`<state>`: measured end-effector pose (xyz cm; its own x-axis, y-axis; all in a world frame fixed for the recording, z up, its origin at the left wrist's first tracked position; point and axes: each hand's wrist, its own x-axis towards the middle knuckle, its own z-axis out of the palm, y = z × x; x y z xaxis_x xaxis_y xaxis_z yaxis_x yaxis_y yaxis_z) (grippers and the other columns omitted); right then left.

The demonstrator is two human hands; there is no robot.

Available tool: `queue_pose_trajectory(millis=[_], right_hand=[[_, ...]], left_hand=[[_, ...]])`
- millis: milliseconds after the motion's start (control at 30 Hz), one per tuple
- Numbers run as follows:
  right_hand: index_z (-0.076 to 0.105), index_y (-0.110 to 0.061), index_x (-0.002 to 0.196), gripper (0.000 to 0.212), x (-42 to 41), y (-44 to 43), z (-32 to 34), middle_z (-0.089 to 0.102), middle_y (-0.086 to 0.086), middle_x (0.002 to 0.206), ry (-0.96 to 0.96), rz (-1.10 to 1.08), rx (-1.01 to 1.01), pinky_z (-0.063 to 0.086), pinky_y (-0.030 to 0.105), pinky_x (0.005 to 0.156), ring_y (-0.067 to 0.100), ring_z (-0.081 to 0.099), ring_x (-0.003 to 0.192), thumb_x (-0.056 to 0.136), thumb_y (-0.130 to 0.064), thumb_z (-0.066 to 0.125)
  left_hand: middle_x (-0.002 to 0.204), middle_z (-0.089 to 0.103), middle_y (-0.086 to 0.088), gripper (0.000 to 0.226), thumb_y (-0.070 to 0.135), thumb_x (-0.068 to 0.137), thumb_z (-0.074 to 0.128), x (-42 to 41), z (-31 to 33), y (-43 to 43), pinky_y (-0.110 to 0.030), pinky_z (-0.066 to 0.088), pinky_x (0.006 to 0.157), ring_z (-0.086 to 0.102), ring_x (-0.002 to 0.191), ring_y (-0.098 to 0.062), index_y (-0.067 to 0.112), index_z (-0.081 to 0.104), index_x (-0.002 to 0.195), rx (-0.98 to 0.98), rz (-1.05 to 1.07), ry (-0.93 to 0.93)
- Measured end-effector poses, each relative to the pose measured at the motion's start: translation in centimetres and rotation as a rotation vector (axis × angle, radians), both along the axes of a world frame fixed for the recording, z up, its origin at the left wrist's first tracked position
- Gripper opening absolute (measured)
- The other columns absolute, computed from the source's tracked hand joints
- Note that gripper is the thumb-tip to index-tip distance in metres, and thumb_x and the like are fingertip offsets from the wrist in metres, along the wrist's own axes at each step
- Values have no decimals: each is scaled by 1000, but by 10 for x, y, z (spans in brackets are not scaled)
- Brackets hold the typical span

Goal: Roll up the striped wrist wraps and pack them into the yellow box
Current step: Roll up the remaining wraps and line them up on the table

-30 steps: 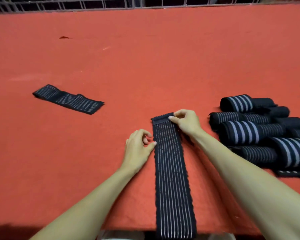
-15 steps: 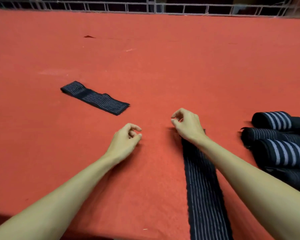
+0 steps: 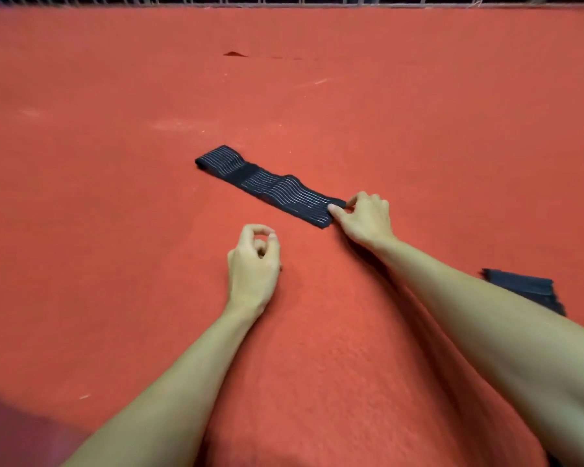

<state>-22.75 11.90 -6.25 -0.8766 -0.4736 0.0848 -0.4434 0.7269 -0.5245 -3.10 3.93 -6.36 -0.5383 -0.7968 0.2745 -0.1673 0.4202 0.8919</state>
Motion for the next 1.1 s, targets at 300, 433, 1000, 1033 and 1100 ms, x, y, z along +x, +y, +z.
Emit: queue_pose_trajectory(millis=[300,433,1000,1033,1100], right_hand=[[52,-10,76,22,24,0,13,66,18,92,-22,12,-136,35,36,76,36,56,93,92,-22,44],[49,-16,52,33,37,44,38,44,-6,45,-352,53,-417,34,35,53,20,42,53,84,-23,53],[58,-19,52,39,99,261,115,37,1,57,-731,547,106,26,25,52,12,35,53,91,-15,63],[58,-19,55,37,104,265,117,38,2,60,-726,564,173,28,25,52,12,36,54,91,-19,65],[60,-14,61,34,118,273,122,41,3,61,-704,576,307,31,25,54,14,41,54,90,-30,67]], left_hand=[[63,64,-5,29,33,94,50,-4,-3,-2,-44,50,73,63,68,-24,15,62,75,-9,-64,-85],[95,69,-3,50,51,98,36,-9,0,16,-41,42,93,60,100,-26,18,71,88,-118,-86,-377],[59,60,-9,21,17,85,70,27,86,174,-20,29,39,52,44,-18,11,56,71,204,-619,-426],[57,58,-6,24,17,85,71,34,88,179,-21,30,40,53,43,-16,12,55,68,146,-656,-462],[50,55,-1,30,16,84,71,52,86,188,-19,31,39,55,42,-14,13,50,63,90,-732,-547]])
